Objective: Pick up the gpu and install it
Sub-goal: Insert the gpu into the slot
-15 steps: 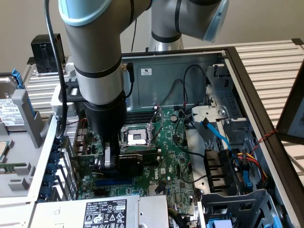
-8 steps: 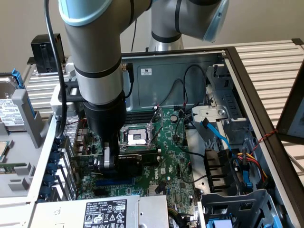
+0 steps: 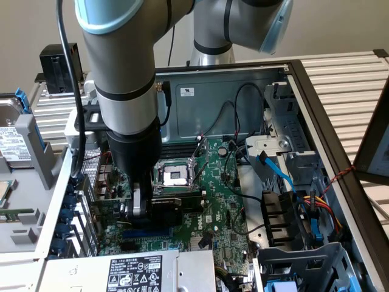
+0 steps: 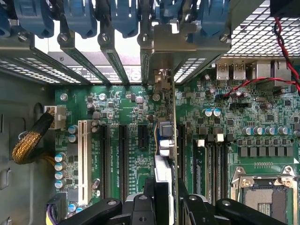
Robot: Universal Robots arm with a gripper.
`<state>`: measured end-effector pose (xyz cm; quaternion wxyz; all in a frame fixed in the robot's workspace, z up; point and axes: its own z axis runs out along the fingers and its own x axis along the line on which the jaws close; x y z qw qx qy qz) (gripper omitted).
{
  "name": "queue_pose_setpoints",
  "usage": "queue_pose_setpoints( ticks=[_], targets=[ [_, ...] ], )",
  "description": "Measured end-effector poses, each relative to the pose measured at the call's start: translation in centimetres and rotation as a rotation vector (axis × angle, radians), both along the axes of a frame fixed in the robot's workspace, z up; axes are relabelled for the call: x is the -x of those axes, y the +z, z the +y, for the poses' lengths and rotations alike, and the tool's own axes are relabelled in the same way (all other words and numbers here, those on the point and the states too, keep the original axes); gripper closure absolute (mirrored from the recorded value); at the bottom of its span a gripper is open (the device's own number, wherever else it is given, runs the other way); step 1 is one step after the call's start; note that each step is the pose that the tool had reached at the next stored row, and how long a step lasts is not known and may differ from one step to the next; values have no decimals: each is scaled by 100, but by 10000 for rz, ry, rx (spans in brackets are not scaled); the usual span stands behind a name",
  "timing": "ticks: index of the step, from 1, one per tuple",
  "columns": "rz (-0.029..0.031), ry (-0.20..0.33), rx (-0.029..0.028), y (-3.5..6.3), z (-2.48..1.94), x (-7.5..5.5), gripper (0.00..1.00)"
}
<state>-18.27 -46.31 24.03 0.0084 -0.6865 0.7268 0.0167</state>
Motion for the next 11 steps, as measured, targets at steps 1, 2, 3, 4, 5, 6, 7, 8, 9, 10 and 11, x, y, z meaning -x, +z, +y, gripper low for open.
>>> queue_pose_setpoints(
  ticks=[1, 2, 3, 4, 5, 6, 7, 8, 9, 10, 11],
  targets=[
    [0, -11, 1, 0, 0, 0, 72],
    [1, -29, 1, 0, -1, 0, 72],
    [0, -50, 1, -1, -1, 0, 72],
    [0, -72, 0, -1, -1, 0, 72],
    [0, -93, 0, -1, -2, -1, 72],
    [0, -114, 0, -1, -2, -1, 72],
    [0, -135, 0, -1, -3, -1, 72],
    [0, -153, 0, -1, -3, -1, 72],
    [0, -171, 0, -1, -5, -1, 72],
    [0, -183, 0, -1, -5, -1, 72],
    [-1, -184, 0, -1, -5, -1, 72]
  ],
)
